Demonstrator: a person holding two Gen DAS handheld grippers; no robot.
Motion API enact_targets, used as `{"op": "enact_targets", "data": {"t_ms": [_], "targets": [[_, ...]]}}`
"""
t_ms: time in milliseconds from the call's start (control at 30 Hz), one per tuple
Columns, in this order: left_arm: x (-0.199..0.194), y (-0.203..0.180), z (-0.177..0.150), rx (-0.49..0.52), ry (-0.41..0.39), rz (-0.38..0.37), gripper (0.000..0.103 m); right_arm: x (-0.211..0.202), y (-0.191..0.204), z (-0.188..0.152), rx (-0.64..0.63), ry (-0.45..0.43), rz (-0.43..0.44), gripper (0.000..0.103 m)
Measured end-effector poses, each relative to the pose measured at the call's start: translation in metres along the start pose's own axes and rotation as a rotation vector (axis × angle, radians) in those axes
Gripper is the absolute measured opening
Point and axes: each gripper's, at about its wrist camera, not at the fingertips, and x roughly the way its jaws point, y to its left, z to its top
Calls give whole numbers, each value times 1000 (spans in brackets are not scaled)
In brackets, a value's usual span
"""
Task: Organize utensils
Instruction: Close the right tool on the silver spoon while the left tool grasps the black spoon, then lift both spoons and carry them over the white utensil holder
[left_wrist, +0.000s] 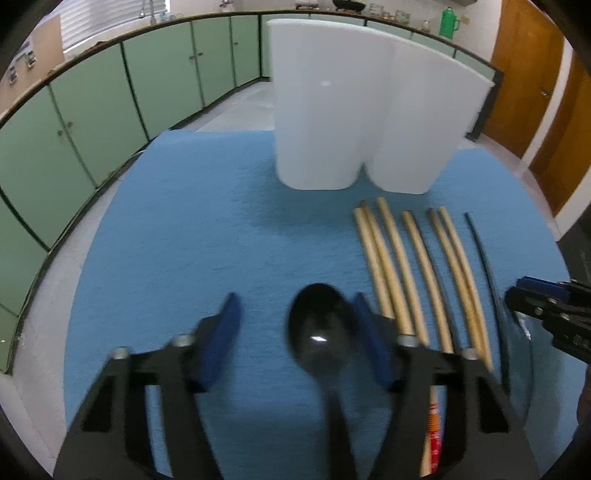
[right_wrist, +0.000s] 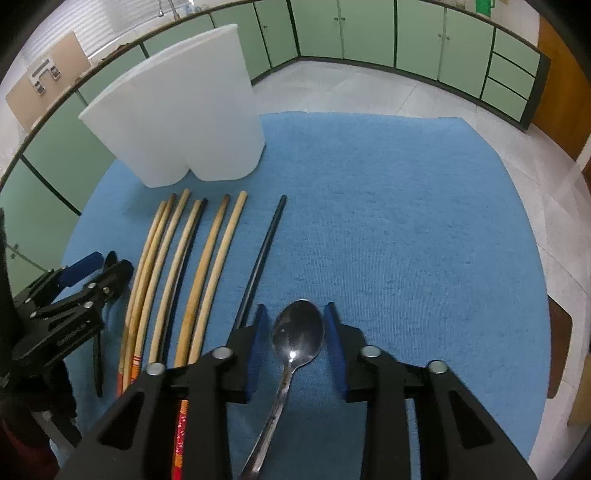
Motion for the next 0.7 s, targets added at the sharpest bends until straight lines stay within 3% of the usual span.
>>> {"op": "enact_targets", "data": {"t_ms": [33, 67, 200, 333, 433, 500, 700], "targets": [[-1, -4, -1, 7, -2, -10, 37, 0, 1, 0, -2, 0, 1, 28], [-2, -7, -2, 16, -5, -21, 34, 0, 1, 1, 0, -2, 4, 28], [-9, -16, -7, 19, -40, -49, 34, -11, -3, -4, 16, -71, 22, 28], [-41, -6, -15, 4, -198, -70, 34, -53, 6, -15, -50, -296, 3, 28], [-69, -10, -21, 26, -334, -57, 34, -76, 12, -19, -89, -405, 15, 28], [-86, -14, -25, 43, -416, -56, 34, -86, 14, -20, -100, -456, 35, 28], [-104, -21, -22, 46, -507, -65, 34, -104, 19, -12, -117, -534, 55, 28]]}}
